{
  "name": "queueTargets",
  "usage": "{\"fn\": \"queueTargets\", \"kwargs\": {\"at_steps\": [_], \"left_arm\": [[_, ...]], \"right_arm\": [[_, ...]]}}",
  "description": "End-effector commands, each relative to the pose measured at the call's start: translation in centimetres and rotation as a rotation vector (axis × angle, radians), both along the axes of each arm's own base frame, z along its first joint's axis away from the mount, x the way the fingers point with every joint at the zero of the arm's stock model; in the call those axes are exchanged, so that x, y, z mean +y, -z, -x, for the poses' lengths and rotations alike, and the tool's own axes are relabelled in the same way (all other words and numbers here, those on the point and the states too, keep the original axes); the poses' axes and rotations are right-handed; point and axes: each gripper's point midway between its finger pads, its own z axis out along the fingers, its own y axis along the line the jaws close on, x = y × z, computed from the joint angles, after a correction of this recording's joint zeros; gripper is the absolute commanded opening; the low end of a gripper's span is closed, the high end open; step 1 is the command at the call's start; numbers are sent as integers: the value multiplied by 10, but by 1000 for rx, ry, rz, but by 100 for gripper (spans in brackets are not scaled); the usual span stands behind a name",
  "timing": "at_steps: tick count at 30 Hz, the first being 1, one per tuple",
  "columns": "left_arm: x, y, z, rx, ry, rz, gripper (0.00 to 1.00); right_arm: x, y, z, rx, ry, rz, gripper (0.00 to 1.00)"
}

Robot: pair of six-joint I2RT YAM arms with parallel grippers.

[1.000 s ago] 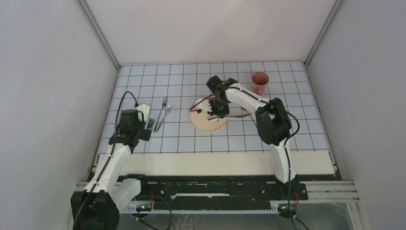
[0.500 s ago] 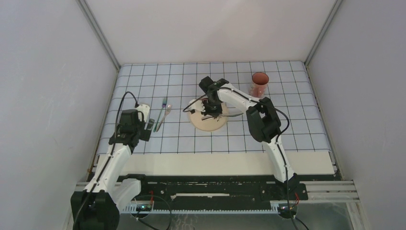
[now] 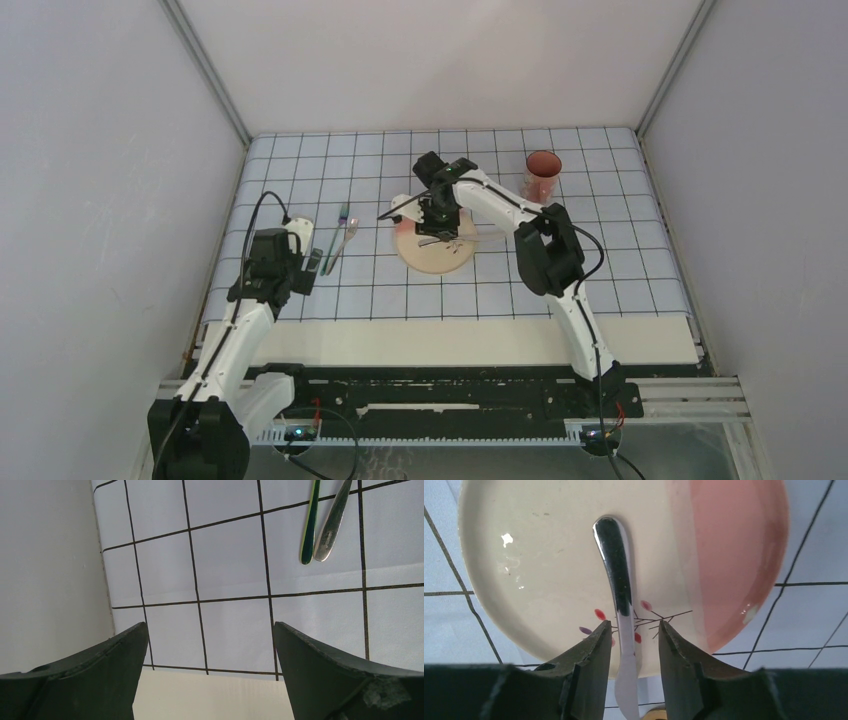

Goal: Set the dinner table for one person
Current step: Place the knife on the napkin.

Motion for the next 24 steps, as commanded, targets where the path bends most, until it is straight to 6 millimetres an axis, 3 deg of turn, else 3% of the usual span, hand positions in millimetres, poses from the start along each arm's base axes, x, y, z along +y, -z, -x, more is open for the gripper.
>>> {"fn": "queueTargets", "kwargs": {"at_steps": [1,4,7,11,16,21,24], "left_arm": [[4,-5,-1,-26,4,-21,100],[4,-8,0,-32,5,-23,100],[4,-9,1,-32,11,-30,100],[4,-12,0,-45,25,-34,100],[-4,-12,-4,-46,64,-12,100],[-18,-3,-7,2,169,19,100],[-33,0,-8,39,278,46,100]], "right_arm": [[16,-37,-8,-49,68,-92,48],[19,-44,-12,-60,129,-110,48],[23,-64,-31,-120,326,-169,48],[6,-108,-47,-219,735,-241,47],[-29,-150,-42,-187,1216,-429,46],[-49,-150,-37,-293,1373,-488,46],[-52,-123,-22,-188,1440,-461,45]]}}
